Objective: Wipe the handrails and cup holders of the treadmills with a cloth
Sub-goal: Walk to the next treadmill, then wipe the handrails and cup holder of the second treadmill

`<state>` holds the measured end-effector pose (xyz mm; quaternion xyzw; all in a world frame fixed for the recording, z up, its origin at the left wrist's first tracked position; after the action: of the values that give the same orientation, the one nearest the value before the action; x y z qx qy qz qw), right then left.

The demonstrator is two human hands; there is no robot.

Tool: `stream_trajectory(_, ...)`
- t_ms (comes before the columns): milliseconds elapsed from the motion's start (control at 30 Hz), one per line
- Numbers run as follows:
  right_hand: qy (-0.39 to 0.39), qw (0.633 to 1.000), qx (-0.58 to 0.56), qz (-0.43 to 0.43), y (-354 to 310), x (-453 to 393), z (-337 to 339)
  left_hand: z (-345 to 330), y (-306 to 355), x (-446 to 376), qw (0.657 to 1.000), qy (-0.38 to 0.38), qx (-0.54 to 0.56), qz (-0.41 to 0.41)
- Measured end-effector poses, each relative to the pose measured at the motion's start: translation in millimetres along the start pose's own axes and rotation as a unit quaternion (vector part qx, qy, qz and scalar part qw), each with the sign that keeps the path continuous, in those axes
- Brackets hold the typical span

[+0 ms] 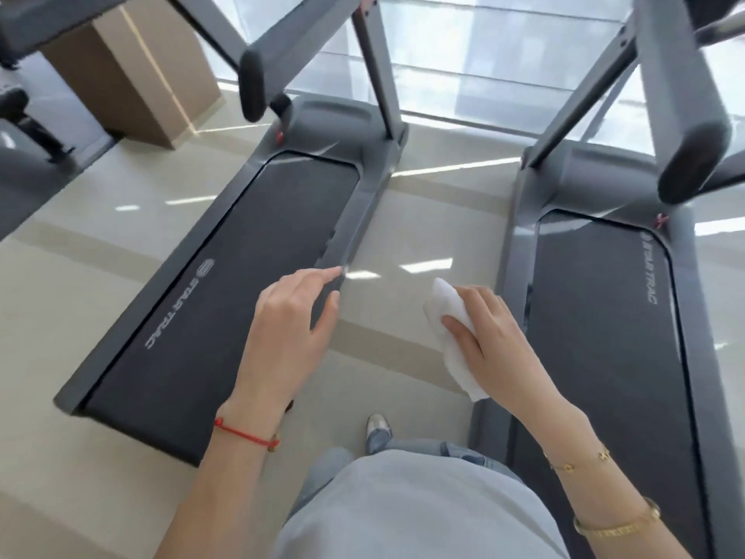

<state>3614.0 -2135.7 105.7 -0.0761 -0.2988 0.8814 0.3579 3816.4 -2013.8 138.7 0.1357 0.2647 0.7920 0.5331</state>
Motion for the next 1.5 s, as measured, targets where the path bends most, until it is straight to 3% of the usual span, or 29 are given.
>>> stream_trajectory(400,0.132,0.978,-0.019,-0.161,65.5,-113.9,70.9,-40.9,40.1,-241.2,0.977,-0.097,0.031,-0.185)
stream_trajectory(767,0.277,0.913,-0.001,-0.299,127.7,-211.7,147.6,-107.4,136.8,-451.2,0.898,-0.196,0.066,-0.389)
stream_trajectory(1200,0.400,0.809,0.081,-0.424,196.3,-222.9,250.9,-197.1,273.4,-554.1,0.779,-0.301,0.099,-0.541)
stream_trajectory(1400,0.446,0.763,0.157,-0.440,231.2,-219.9,308.3,-229.4,342.6,-580.8,0.752,-0.300,0.098,-0.579)
stream_trajectory(1500,0.433,0.752,0.165,-0.468,257.3,-221.2,327.4,-244.8,367.0,-594.3,0.745,-0.299,0.094,-0.589)
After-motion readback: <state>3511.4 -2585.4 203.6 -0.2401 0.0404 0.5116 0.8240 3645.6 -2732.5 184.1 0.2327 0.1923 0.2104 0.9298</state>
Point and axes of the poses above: each hand's wrist, its own x-axis away from the middle knuckle, its own z-axis out of the back of the hand, y = z × x, the point moved 5 cm from there along -x, towards the middle knuckle, and after that the axes turned 10 degrees about -y, right-handed, at the moved point
